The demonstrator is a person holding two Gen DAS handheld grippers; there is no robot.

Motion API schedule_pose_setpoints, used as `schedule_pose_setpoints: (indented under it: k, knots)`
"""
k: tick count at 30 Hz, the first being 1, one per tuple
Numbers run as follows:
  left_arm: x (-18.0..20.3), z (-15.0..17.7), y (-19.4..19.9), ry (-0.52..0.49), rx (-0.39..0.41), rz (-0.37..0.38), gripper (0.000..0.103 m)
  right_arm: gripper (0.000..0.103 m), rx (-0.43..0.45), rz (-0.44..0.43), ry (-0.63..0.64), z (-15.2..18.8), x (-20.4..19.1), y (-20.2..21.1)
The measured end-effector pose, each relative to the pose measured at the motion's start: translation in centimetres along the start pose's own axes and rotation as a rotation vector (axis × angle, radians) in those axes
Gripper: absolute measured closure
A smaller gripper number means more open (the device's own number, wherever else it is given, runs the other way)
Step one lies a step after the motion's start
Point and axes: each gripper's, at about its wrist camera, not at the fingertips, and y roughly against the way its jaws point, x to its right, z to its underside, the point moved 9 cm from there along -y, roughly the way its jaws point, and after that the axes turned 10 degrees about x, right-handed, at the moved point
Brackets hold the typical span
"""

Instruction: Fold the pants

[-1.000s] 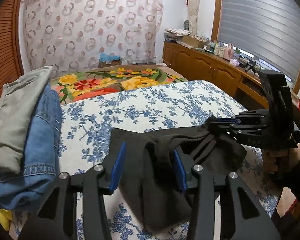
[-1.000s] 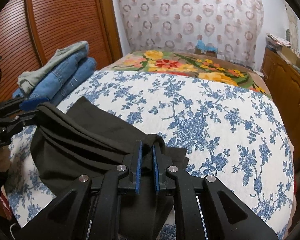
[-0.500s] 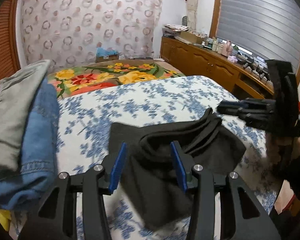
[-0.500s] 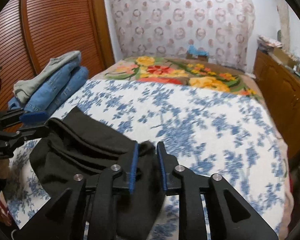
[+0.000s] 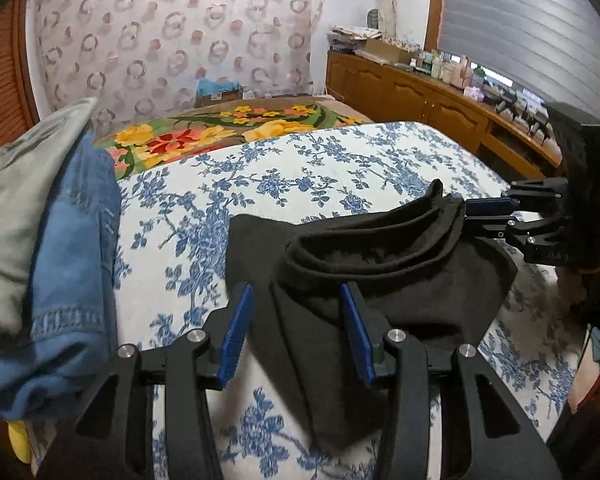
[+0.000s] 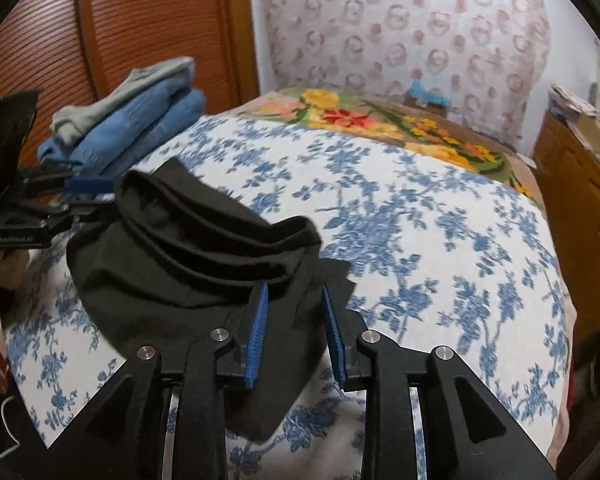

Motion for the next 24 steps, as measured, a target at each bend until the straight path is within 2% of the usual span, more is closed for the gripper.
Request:
schedule_pose_setpoints:
  k: [5, 11, 13, 15, 16, 18, 20, 24]
  knots:
    - [-0.3, -1.1, -1.3, 0.006, -0.01, -0.014, 0.058, 0.077, -0.021, -0.011, 0.057, -0.8, -0.3, -1.7]
    - [-1.1, -0.7, -2.8, 0.017, -0.032, -0.021, 0.058, 0.077, -0.009, -0.066, 0.013, -1.8, 0.0, -2.7]
    - [-1.3, -0.7, -2.9, 0.018, -0.03, -0.021, 0.058, 0.091, -0.014, -0.094, -0.008, -1.7, 0.1, -2.9]
    - [-1.3, -0.7, -2.9, 0.013, -0.025, -0.024, 0.058, 0.101, -0.016, -0.11, -0.03, -1.6, 0.2, -3.2]
    - [-1.4, -0.8, -2.9, 0.008, -0.02, -0.032, 0.058, 0.102, -0.007, -0.115, -0.041, -1.7, 0.3, -3.2]
    - [-1.7, -1.0, -2.7, 0.005, -0.003, -0.047, 0.059, 0.103, 0.03, -0.087, -0.06, -2.2, 0.9, -2.8]
    - [-2.2, -1.5, -2.3, 0.025, 0.022, -0.059, 0.059, 0.103, 0.063, -0.003, -0.069, -2.7, 2.1, -2.5]
    - [-2.5, -1.9, -1.7, 0.046, 0.036, -0.059, 0.059, 0.103, 0.03, 0.036, -0.067, -2.2, 2.6, -3.2]
